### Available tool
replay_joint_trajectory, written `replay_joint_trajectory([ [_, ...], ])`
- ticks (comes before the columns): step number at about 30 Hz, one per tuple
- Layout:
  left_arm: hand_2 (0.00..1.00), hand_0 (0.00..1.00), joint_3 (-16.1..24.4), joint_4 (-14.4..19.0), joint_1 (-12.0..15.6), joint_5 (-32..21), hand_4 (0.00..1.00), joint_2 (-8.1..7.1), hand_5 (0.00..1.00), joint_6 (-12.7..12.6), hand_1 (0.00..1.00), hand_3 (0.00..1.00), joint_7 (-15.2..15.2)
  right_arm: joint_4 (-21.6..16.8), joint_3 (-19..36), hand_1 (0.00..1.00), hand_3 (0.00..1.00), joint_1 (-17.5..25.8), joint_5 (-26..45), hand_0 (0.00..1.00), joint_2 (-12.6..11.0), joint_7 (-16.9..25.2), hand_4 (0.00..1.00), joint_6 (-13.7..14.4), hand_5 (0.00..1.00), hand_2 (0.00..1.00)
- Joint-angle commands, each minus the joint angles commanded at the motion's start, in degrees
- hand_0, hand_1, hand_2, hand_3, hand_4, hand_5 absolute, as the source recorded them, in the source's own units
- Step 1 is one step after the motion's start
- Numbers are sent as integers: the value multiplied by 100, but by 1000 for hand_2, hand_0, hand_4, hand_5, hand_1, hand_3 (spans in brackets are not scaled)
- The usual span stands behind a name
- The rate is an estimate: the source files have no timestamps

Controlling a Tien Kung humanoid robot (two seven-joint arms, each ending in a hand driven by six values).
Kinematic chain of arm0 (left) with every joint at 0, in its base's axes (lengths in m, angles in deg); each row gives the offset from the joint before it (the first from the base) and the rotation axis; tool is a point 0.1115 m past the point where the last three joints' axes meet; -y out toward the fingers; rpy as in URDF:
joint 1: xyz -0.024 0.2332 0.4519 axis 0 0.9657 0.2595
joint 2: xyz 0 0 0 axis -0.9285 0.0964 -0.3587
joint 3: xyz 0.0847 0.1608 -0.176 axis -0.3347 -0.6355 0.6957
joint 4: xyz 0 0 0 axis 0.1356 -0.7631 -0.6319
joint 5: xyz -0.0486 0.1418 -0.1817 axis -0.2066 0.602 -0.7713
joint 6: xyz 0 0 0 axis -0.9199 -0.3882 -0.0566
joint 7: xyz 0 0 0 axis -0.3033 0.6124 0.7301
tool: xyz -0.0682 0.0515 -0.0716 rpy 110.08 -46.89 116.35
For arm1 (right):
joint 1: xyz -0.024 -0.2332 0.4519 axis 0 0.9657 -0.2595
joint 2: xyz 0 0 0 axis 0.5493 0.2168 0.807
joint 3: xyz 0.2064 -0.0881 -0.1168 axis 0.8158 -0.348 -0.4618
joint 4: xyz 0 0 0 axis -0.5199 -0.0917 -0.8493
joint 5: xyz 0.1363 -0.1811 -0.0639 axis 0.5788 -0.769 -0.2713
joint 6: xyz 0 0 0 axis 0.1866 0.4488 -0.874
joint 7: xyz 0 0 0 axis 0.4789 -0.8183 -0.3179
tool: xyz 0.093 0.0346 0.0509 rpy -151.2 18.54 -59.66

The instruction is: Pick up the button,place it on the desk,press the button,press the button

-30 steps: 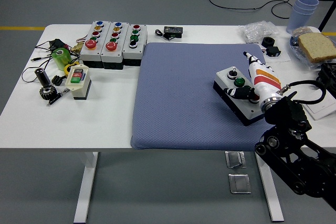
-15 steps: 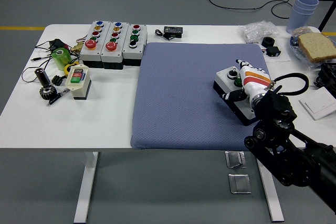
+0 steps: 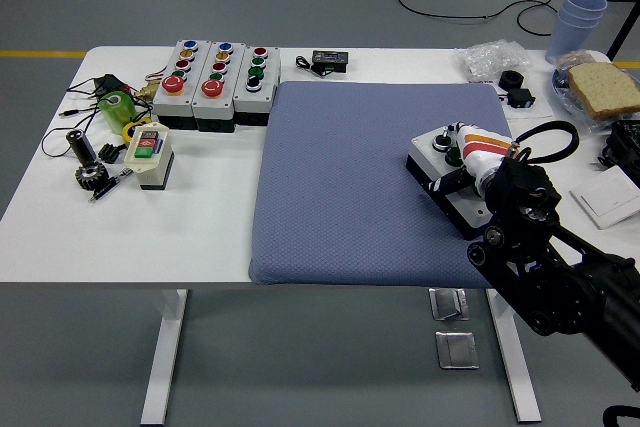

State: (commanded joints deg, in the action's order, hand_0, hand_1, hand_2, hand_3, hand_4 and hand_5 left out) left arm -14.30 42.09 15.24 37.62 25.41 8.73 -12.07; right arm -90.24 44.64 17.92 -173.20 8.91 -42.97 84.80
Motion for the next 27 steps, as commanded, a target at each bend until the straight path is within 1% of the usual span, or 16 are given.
replay_joint_trajectory([
  [2,658,653,-1,0,0,4,327,1,847,1,637,560,1,18,62,765,917,8,58,767,6,0,988,-19,255,914],
  [3,657,653,-1,0,0,6,329,2,851,2,638,558,1,24,82,747,929,12,73,750,6,0,981,-32,254,895],
  [8,657,653,-4,0,-2,-4,329,3,851,-1,638,558,0,69,209,747,929,49,164,750,-32,0,981,-154,254,895],
  [9,657,653,-8,0,-3,-11,329,2,849,-2,637,558,-1,78,223,671,928,53,175,669,-42,0,975,-176,251,843],
  [13,657,653,0,0,-7,0,329,2,849,2,637,558,-2,133,234,671,928,48,235,669,-63,0,975,-346,251,843],
  [14,657,652,2,0,-7,0,330,1,849,2,637,557,-3,147,227,533,878,45,265,509,-65,0,963,-393,241,738],
  [17,657,652,7,0,-7,-4,330,3,849,0,637,557,-1,204,182,533,878,32,292,509,-59,0,963,-505,241,738],
  [20,657,652,6,0,-9,0,330,2,849,3,637,557,-1,242,130,533,878,18,257,509,-53,0,963,-471,241,738],
  [21,657,653,7,0,-9,0,330,2,847,2,637,557,-1,249,118,398,739,15,235,380,-53,0,924,-442,221,591],
  [26,657,653,19,0,-10,9,330,1,847,2,637,557,-2,228,106,398,739,-5,83,380,-94,0,924,-225,221,591],
  [27,658,652,23,0,-10,14,331,1,848,2,636,558,-1,218,102,283,588,-7,79,252,-107,0,796,-174,145,484],
])
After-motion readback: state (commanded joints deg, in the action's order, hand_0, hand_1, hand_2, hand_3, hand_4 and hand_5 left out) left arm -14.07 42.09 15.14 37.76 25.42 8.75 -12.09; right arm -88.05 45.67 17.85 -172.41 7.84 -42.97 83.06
